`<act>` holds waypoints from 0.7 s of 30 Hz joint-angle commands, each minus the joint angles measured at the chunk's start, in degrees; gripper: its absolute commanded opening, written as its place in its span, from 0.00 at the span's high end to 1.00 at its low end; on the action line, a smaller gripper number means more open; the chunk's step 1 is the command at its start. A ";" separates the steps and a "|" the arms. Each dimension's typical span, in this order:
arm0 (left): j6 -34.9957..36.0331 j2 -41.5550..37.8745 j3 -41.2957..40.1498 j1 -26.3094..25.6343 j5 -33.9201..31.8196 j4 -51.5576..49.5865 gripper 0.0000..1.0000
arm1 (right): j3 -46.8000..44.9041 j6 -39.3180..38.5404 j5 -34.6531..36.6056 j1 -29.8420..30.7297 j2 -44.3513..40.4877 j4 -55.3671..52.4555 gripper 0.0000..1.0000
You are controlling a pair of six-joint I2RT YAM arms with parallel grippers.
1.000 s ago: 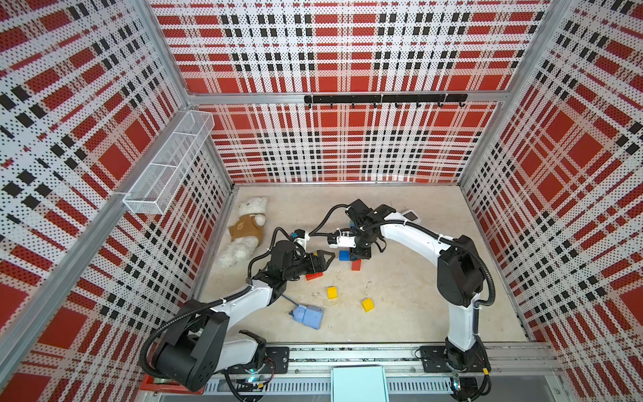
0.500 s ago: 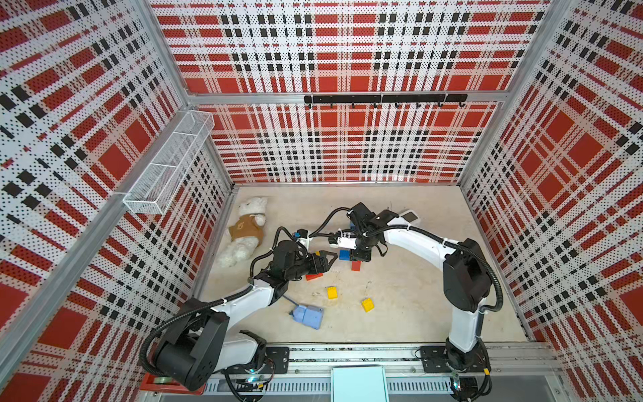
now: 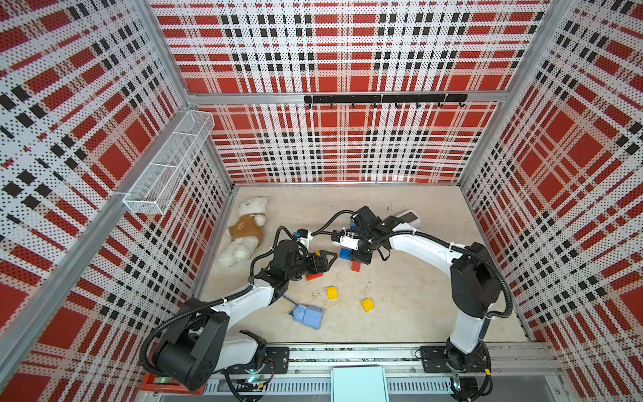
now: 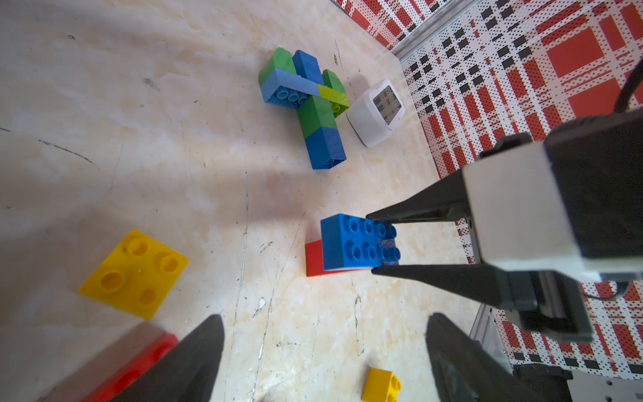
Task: Assemble a fork with lego
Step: Assemble the lego brick with the lego brick.
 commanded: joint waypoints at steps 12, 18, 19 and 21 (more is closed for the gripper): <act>0.03 -0.87 1.81 0.77 -0.83 0.08 0.08 | 1.28 11.59 3.63 0.60 -0.57 1.85 1.00; 0.15 -1.15 1.89 1.47 -0.86 -0.34 0.08 | 4.51 12.83 4.85 1.97 0.04 2.83 1.00; 0.15 -1.26 1.87 1.57 -0.80 -0.33 0.08 | 5.17 13.06 5.52 2.40 0.47 2.64 1.00; 0.23 -1.41 1.90 1.83 -1.07 -0.62 0.08 | 6.21 13.66 5.81 3.11 1.31 2.44 1.00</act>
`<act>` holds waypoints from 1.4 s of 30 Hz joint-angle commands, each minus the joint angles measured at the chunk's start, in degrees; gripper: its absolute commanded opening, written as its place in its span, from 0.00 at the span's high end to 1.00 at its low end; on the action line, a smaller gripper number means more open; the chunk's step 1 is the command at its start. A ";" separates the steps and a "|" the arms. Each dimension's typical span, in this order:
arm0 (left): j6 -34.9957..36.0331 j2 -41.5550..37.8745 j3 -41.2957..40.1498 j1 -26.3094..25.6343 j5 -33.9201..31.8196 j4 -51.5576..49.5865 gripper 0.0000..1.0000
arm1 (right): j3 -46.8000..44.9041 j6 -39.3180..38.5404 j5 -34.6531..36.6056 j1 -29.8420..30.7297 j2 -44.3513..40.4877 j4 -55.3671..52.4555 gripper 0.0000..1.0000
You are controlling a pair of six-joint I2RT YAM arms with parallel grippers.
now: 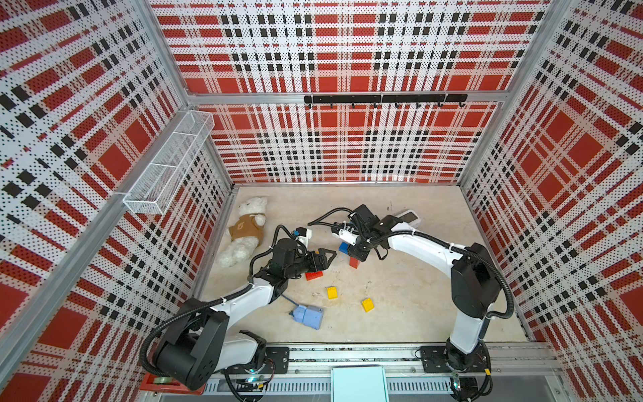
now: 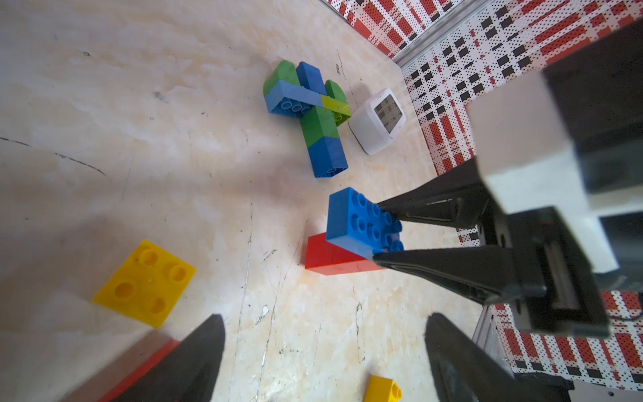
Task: Assemble a fork with lego
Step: Assemble the lego brick with the lego brick, then pick up the lego brick from the center of the board.
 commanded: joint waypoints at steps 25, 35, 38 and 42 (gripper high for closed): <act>0.76 -2.34 1.05 1.69 -0.96 -1.89 0.08 | 2.90 4.63 1.11 2.13 2.87 1.86 0.45; 0.46 -4.04 0.72 1.94 -1.77 -2.68 0.08 | 1.17 4.55 4.38 1.61 -1.61 5.55 0.30; -0.37 -8.79 -0.75 3.16 -7.40 -6.89 0.07 | -4.05 -0.13 -0.08 2.10 -6.76 13.34 0.31; -2.29 -17.87 -3.68 8.78 -13.67 -15.11 0.06 | -6.66 -12.91 -9.45 6.62 -8.94 16.42 0.35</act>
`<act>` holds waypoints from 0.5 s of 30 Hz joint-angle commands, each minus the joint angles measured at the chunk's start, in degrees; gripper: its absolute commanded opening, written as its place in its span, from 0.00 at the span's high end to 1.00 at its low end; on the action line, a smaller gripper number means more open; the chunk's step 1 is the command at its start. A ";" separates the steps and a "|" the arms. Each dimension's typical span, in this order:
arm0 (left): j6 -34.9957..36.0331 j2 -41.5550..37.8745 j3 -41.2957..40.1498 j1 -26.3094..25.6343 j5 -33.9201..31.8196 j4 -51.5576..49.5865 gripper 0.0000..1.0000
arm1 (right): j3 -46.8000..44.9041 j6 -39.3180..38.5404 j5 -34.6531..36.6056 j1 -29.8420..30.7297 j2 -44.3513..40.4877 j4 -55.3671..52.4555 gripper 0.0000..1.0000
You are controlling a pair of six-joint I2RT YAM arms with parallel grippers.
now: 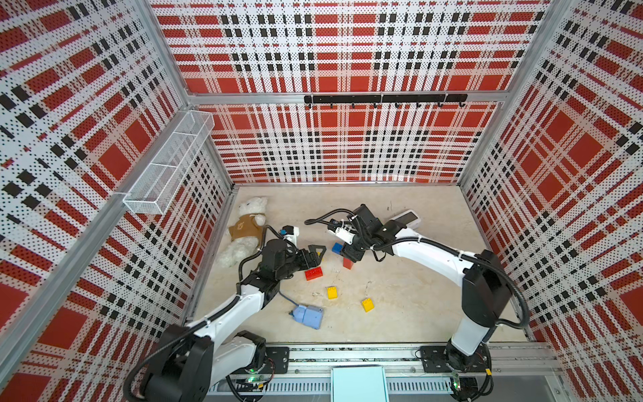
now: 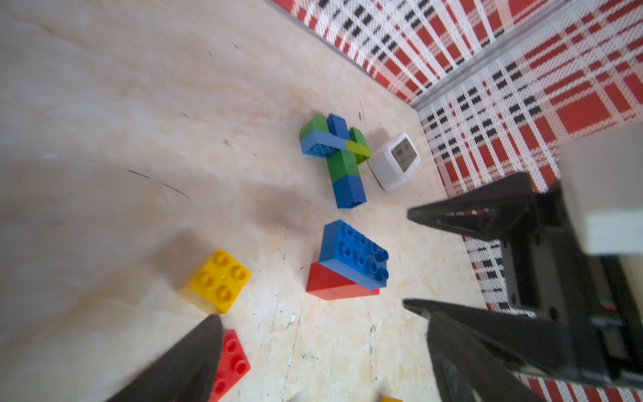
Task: Assemble a fork with lego
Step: Pick up the lego brick from the center of the board.
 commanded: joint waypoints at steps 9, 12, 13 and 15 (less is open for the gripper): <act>-5.60 -13.97 -8.41 24.78 4.73 -10.20 0.06 | 19.17 -24.07 -16.74 7.31 16.31 -12.26 0.45; -7.07 -13.24 -9.71 29.79 8.66 -8.00 0.07 | 27.54 -27.21 -15.73 8.26 23.05 -18.98 0.46; -7.36 -12.86 -9.99 30.99 9.76 -7.34 0.07 | 30.32 -28.14 -15.38 8.37 25.17 -21.37 0.47; -7.84 -12.14 -10.30 32.96 11.72 -6.19 0.07 | 34.94 -29.16 -14.35 8.60 28.83 -24.84 0.47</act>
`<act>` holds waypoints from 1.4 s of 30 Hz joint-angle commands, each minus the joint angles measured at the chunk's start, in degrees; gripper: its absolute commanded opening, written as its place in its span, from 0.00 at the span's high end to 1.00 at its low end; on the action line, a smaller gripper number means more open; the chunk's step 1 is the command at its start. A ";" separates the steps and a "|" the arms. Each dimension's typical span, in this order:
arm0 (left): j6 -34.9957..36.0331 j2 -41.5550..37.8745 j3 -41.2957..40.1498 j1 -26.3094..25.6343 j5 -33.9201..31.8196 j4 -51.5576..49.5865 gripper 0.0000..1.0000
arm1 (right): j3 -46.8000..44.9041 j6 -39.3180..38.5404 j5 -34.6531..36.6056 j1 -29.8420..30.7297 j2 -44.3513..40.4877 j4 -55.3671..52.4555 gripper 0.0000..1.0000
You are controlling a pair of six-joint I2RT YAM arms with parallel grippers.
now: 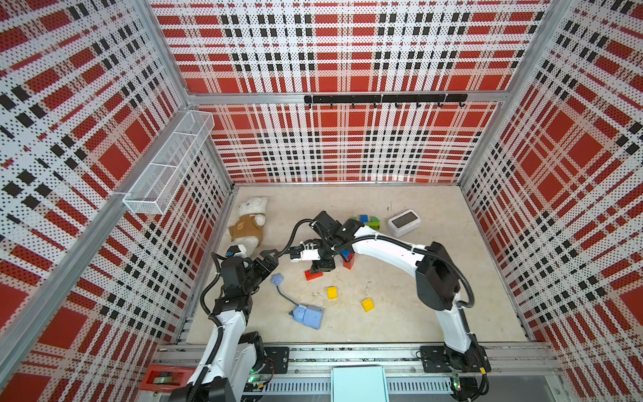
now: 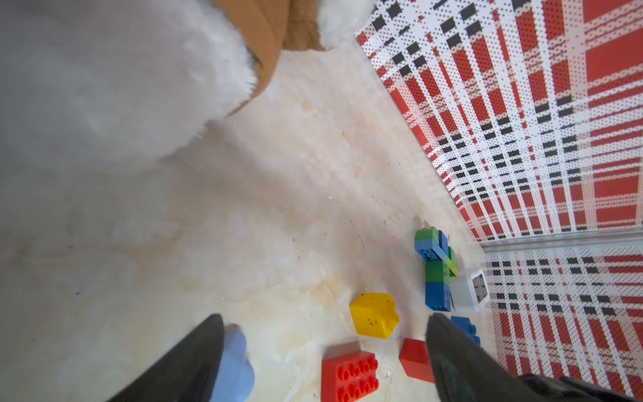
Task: Assemble a fork with lego
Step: Pick up the lego brick from the center of the board.
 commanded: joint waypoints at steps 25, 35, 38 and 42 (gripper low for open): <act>-1.73 2.18 -0.40 4.93 8.69 4.04 0.08 | 23.84 -3.21 6.95 2.66 19.80 -16.97 0.45; -1.64 2.03 -0.45 4.95 8.83 4.03 0.08 | 24.71 -3.25 7.92 2.75 21.18 -18.21 0.62; -1.63 1.94 -0.47 4.86 8.80 4.04 0.09 | 25.03 -3.17 8.25 2.74 21.42 -18.31 0.65; -1.64 1.85 -0.56 4.92 8.88 4.03 0.09 | 25.41 -2.96 9.00 2.82 21.87 -18.70 0.66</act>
